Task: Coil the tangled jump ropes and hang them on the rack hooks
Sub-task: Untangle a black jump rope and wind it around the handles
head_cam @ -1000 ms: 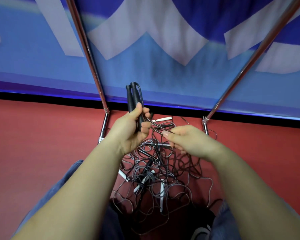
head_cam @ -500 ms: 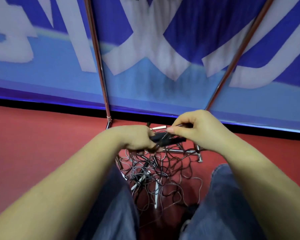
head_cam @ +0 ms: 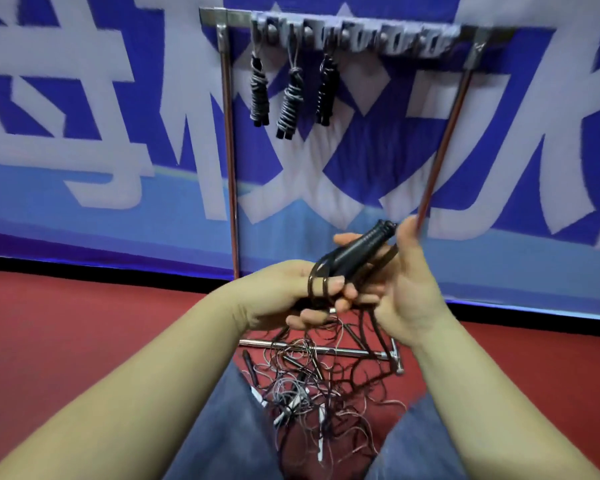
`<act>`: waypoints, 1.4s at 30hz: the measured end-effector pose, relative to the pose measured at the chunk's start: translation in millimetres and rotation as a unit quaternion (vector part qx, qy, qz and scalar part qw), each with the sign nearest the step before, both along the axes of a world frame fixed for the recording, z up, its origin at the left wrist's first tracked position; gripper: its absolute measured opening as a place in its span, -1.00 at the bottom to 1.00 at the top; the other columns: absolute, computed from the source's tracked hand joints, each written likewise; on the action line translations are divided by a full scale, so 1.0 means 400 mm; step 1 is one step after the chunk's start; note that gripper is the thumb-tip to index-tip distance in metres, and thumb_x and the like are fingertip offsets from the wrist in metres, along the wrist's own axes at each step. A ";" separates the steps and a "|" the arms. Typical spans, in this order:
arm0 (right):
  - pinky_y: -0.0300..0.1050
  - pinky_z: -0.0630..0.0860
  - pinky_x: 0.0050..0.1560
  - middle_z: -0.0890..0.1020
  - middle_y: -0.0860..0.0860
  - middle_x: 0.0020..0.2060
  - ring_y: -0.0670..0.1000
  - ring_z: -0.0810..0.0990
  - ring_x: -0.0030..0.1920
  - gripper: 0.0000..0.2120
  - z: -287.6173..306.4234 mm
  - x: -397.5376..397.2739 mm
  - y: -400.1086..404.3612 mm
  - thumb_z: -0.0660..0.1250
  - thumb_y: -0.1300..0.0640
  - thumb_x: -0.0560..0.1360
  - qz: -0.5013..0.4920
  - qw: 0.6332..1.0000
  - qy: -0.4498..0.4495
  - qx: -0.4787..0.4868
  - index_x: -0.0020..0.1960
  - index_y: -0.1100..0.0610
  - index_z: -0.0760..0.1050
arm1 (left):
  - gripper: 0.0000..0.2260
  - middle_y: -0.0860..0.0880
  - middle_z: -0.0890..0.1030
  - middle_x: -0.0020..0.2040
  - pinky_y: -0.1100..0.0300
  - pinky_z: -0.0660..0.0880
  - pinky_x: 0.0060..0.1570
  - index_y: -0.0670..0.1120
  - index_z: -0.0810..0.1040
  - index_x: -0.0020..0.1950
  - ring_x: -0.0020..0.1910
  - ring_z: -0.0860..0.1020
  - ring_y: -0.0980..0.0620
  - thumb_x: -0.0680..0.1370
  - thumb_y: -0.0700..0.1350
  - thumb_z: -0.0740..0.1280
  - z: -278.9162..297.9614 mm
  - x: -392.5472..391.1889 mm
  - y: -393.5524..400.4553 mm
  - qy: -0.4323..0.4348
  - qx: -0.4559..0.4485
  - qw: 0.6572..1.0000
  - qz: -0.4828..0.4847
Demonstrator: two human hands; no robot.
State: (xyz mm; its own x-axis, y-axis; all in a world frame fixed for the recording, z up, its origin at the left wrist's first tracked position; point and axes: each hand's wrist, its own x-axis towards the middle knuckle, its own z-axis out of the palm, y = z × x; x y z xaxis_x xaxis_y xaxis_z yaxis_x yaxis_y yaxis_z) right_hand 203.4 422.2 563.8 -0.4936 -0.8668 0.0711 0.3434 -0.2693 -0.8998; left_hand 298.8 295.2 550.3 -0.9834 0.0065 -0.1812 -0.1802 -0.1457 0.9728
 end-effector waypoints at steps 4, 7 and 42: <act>-0.28 0.40 -0.51 0.55 -0.04 -0.52 -0.11 0.46 -0.56 -0.70 0.021 0.029 -0.004 0.35 0.16 0.47 -0.239 0.964 0.112 0.015 -0.44 0.09 0.52 | -0.87 0.02 0.54 -0.37 0.40 0.17 -0.63 -0.17 0.52 -0.10 -0.56 0.30 0.18 0.50 -0.12 0.25 0.063 0.002 0.050 -0.010 -0.040 0.999 -0.020; -0.31 0.34 -0.58 0.53 -0.04 -0.54 -0.14 0.42 -0.61 -0.69 0.038 0.037 0.010 0.29 0.19 0.53 -0.251 0.960 0.126 0.020 -0.40 0.12 0.49 | -0.82 0.02 0.53 -0.34 0.40 0.16 -0.60 -0.15 0.51 -0.07 -0.54 0.29 0.19 0.49 -0.05 0.24 0.071 0.019 0.074 -0.025 -0.020 0.999 -0.006; -0.06 0.35 -0.29 0.40 -0.06 -0.50 -0.09 0.33 -0.44 -0.63 0.013 0.209 0.006 0.11 -0.09 0.60 -0.066 0.835 0.503 0.212 -0.26 0.08 0.45 | -0.84 0.08 0.51 -0.36 0.10 0.35 -0.24 0.01 0.50 -0.12 -0.22 0.47 -0.04 0.59 0.00 0.19 0.088 0.125 0.031 0.116 -0.440 0.768 0.450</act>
State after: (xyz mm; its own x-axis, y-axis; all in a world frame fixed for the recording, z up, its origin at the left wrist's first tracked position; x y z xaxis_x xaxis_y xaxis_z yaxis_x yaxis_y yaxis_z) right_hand 287.1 424.5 569.0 -0.4621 -0.8619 0.2085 -0.6517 0.1706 -0.7390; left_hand 348.7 307.6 585.4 -0.5242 -0.7194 0.4557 -0.1980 0.6234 0.7564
